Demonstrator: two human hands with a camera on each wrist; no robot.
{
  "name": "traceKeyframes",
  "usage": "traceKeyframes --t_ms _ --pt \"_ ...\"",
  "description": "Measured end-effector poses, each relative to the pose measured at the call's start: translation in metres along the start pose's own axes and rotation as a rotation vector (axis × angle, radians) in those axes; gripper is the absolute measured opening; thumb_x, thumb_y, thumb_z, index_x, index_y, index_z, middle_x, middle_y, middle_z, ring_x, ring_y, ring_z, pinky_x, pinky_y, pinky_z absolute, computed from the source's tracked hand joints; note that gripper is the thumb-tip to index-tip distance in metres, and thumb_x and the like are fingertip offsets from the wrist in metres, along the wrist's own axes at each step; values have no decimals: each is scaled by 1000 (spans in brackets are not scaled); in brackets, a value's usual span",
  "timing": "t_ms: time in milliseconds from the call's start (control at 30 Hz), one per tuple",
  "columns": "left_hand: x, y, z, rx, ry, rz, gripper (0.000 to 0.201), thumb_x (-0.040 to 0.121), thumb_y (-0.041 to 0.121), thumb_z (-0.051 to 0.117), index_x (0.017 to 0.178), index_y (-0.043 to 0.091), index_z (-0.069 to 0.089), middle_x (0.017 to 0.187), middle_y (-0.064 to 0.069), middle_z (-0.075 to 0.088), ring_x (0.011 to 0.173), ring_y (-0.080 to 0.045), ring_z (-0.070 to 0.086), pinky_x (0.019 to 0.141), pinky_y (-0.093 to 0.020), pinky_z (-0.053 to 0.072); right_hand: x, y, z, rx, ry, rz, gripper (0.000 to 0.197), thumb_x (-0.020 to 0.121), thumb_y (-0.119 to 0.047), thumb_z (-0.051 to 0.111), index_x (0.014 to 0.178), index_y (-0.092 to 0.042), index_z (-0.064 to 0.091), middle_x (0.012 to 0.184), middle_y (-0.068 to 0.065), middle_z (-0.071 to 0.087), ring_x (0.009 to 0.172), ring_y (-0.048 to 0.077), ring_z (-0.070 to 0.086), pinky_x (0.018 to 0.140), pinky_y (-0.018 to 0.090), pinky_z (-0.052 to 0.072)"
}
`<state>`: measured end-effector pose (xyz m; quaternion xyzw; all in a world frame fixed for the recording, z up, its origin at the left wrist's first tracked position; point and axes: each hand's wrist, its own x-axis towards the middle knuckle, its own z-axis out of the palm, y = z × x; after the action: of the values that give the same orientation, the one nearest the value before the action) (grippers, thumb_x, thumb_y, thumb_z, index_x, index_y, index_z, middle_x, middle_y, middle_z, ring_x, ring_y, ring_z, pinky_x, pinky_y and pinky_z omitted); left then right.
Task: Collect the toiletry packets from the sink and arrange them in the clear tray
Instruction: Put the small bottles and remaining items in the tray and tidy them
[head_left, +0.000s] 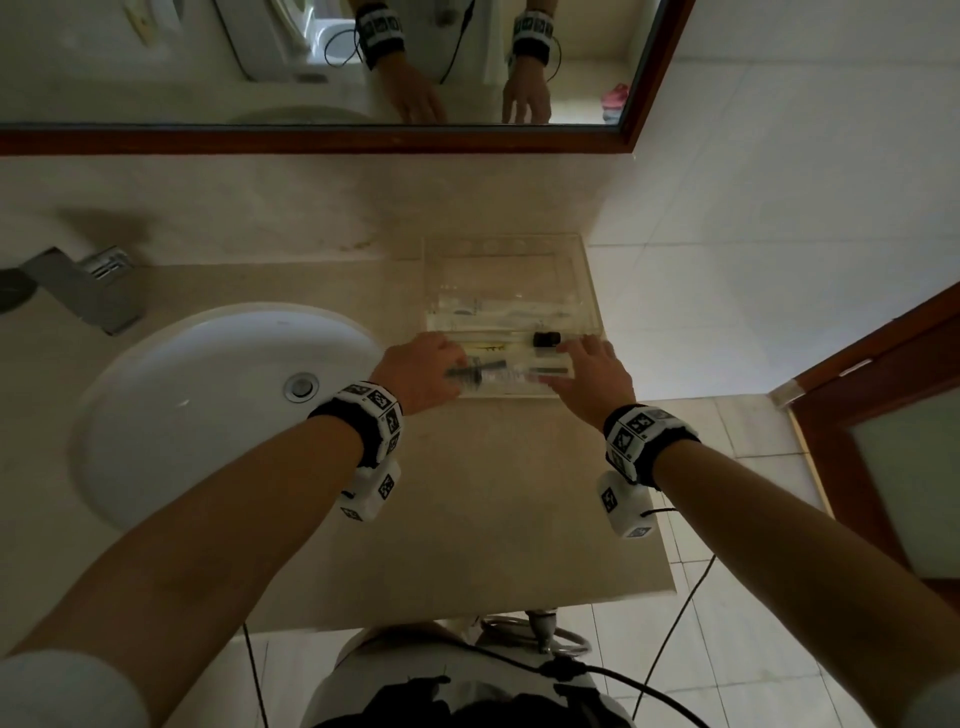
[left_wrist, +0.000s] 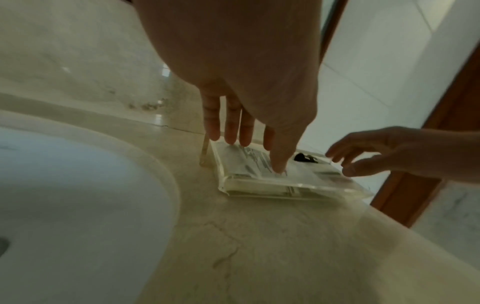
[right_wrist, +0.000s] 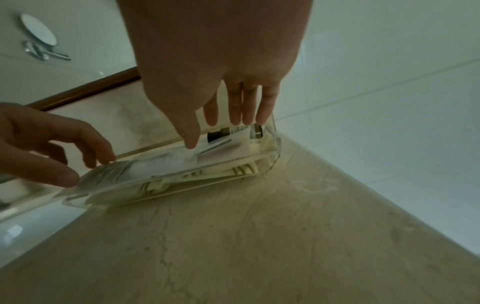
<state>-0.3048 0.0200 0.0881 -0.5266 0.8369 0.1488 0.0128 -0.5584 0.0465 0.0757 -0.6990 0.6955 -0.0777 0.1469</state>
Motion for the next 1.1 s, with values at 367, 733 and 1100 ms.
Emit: traceKeyframes --t_ms 367,733,1100 --pt "-2 7 14 365 -25 136 45 92 34 52 134 19 45 128 -8 46 116 -25 45 92 -36 41 -2 0 8 -258 -151 -177 49 85 -22 63 131 -19 46 133 7 42 125 27 39 98 38 42" --pt "12 6 12 491 26 129 31 94 28 43 120 20 58 119 -6 60 110 -26 54 91 -36 39 11 3 4 -331 -107 -212 44 91 -18 50 134 -22 47 132 5 49 122 26 46 97 38 39" --pt "23 1 9 549 209 163 5 63 18 71 62 15 66 83 -9 58 82 -28 53 67 -34 42 26 -2 2 -458 -15 -211 37 83 -19 61 120 -17 61 126 13 50 116 31 45 93 38 39"
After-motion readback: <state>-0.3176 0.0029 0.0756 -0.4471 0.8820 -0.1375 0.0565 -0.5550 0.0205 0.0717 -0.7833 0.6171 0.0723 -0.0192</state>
